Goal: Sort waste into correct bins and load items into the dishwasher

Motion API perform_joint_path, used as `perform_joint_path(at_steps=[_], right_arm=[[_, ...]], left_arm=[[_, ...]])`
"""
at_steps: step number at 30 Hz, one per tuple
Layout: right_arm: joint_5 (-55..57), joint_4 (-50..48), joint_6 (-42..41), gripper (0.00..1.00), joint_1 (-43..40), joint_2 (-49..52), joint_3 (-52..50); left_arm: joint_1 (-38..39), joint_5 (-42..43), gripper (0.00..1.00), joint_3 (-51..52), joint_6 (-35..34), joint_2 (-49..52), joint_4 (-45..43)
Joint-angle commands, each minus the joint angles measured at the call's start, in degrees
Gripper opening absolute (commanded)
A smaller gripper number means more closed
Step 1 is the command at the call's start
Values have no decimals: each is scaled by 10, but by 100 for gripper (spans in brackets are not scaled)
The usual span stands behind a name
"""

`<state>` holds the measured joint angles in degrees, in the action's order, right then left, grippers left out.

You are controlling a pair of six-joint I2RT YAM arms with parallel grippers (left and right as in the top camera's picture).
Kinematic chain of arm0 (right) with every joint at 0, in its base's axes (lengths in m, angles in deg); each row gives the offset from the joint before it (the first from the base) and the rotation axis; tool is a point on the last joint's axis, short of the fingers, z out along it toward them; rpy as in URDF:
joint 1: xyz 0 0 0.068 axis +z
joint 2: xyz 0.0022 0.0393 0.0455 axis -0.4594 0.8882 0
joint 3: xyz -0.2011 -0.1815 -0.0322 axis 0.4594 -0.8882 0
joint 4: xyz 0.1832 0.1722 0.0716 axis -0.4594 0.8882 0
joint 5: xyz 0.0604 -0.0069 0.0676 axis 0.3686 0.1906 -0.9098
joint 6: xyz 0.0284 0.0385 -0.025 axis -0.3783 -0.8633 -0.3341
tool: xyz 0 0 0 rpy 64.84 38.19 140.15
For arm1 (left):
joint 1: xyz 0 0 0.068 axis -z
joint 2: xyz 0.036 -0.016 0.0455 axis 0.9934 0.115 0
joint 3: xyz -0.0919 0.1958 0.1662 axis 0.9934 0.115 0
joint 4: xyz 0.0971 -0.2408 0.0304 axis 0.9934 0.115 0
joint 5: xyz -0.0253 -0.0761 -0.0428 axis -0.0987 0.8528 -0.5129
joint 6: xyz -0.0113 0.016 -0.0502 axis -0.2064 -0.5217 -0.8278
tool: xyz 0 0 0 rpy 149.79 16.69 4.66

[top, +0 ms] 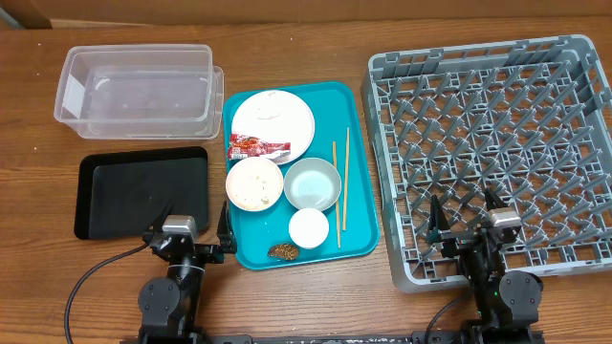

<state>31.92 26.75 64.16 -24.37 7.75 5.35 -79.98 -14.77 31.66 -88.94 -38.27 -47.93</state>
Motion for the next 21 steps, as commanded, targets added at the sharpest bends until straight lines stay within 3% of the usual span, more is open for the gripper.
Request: perform_joint_path(at_steps=[1,12,21], right_arm=[[3,-4,0,100,-3,-6,-6],[3,-5,0,100,-3,-6,-6],[-6,-5,0,100,-3,-6,-6]], left_arm=[[3,0,100,3,-4,-4,0],[3,4,100,3,-5,-4,-1],[3,19,100,3,-111,-4,-4]])
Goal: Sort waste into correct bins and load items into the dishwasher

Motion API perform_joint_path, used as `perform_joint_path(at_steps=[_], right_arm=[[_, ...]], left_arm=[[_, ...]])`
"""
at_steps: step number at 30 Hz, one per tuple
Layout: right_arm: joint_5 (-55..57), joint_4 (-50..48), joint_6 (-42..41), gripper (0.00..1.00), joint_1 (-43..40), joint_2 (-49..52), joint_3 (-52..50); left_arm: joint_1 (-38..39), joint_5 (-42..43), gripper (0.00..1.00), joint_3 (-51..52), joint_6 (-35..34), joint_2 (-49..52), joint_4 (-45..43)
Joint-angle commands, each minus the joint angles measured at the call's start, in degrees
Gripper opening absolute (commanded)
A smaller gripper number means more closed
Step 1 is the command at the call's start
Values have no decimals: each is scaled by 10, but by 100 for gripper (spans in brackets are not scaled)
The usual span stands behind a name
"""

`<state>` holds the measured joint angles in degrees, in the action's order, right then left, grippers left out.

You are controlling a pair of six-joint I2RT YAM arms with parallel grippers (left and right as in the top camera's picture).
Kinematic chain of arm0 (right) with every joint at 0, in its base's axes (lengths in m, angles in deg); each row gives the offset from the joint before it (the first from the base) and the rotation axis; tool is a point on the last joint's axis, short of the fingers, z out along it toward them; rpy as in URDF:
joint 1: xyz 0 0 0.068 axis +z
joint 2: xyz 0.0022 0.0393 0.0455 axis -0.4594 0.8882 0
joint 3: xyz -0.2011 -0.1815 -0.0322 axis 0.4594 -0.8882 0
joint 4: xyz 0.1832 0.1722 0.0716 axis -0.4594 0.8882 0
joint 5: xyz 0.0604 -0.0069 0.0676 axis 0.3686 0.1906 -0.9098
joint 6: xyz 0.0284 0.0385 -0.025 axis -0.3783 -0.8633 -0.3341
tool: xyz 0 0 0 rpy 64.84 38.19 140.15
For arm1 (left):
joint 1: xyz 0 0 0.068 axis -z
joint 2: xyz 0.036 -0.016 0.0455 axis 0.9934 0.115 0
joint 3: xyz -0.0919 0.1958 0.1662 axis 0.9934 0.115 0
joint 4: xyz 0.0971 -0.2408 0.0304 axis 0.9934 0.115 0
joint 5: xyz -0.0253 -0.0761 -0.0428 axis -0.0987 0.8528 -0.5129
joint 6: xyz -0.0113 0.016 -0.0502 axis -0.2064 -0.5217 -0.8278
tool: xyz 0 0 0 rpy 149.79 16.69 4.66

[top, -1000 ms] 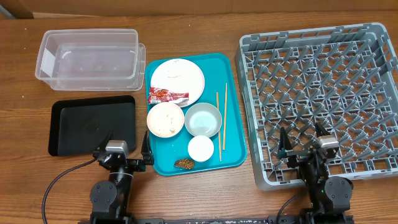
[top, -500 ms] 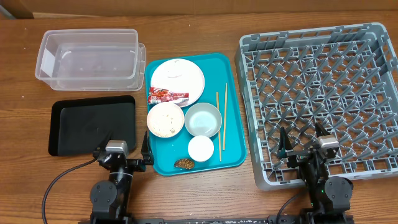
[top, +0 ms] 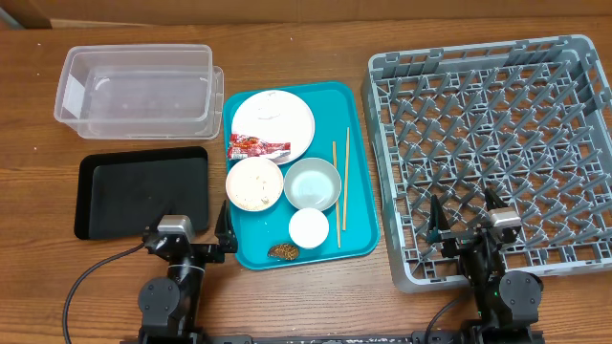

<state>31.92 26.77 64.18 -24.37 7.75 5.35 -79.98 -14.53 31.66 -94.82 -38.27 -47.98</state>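
Observation:
A teal tray holds a white plate, a red wrapper, a soiled bowl, a pale blue bowl, a small white cup, a brown scrap and wooden chopsticks. The grey dishwasher rack lies to the right. My left gripper rests open at the tray's near left corner. Over the rack's near edge my right gripper is open, nothing between its fingers.
Two clear plastic bins stand at the back left. A black tray lies in front of them, left of the teal tray. A cable trails from the left arm across the wooden table.
The left arm's wrist has shifted slightly to the left. Nothing else has moved.

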Motion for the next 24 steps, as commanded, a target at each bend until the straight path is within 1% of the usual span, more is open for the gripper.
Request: perform_joint_path(at_steps=[1,3,5,9,13,16,19,24], right_arm=[[-14,-6,-1,100,-3,-6,-6],[-18,-6,-38,100,-3,-6,-6],[-16,-6,-73,100,-3,-6,-6],[16,-6,-75,100,-3,-6,-6],[49,-1,-76,100,-3,-6,-2],[66,25,-76,100,-3,-5,11],[94,65,-76,100,-3,-3,33],[98,108,-78,100,-3,30,84]], left_arm=[[3,34,100,2,-58,-4,-10],[3,74,100,0,-76,-4,-25],[3,88,100,-7,-96,-4,-28],[3,81,100,-28,-106,-1,-23],[3,62,100,-62,-102,37,-7],[3,62,100,-95,-85,96,0],[3,62,100,-137,-58,176,0],[4,65,100,-239,-56,320,23]])
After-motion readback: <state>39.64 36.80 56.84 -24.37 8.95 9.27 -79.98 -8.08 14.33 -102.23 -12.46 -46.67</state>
